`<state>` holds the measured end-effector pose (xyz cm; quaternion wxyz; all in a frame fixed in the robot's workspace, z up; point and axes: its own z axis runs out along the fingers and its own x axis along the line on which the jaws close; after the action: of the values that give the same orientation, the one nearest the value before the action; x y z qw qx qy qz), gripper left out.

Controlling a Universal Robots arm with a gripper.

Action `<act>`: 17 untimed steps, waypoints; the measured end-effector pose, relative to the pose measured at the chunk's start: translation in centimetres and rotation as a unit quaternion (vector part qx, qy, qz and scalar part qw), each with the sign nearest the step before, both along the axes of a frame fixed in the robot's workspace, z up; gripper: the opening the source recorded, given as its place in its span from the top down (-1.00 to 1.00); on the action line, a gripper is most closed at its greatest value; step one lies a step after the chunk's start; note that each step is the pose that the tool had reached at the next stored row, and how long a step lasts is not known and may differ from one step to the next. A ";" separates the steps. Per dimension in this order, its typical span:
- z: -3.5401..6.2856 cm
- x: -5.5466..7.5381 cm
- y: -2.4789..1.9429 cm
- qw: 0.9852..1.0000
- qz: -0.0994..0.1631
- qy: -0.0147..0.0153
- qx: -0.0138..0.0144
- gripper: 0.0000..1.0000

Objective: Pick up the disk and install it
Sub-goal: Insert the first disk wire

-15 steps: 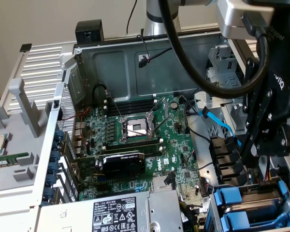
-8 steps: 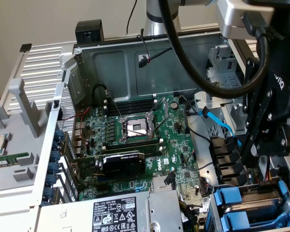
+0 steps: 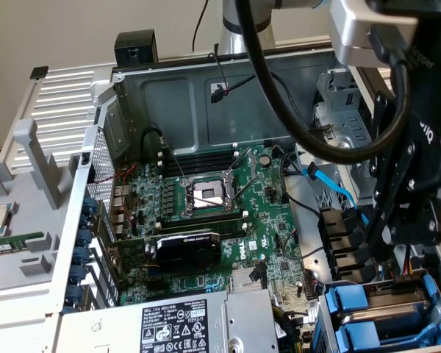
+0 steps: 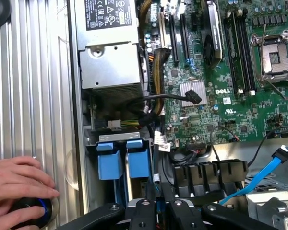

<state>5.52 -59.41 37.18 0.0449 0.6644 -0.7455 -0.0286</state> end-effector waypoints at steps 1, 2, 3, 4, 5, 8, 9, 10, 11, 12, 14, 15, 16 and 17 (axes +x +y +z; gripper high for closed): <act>0.00 0.0 -0.16 1.000 0.000 0.000 0.002 0.67; 0.00 0.0 -0.28 1.000 0.000 0.000 0.004 0.67; -0.02 0.0 -0.38 1.000 0.001 -0.001 0.006 0.67; -0.04 0.0 -0.44 1.000 0.001 -0.002 0.007 0.67; -0.07 0.0 -0.47 1.000 0.001 -0.002 0.008 0.67; -0.14 0.0 -0.55 1.000 0.002 -0.002 0.008 0.67; -0.18 0.0 -0.55 1.000 0.002 -0.003 0.008 0.67; -0.20 0.0 -0.55 1.000 0.003 -0.004 0.008 0.67; -0.23 0.0 -0.55 1.000 0.003 -0.005 0.008 0.67; -0.25 0.0 -0.55 1.000 0.004 -0.008 0.008 0.67; -0.34 0.0 -0.56 1.000 0.005 -0.013 0.008 0.67; -0.41 0.0 -0.56 1.000 0.009 -0.020 0.008 0.67; -0.45 0.0 -0.56 1.000 0.011 -0.023 0.008 0.67; -0.47 -0.1 -0.56 1.000 0.013 -0.024 0.008 0.67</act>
<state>5.45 -59.98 36.71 0.0218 0.6748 -0.7374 -0.0183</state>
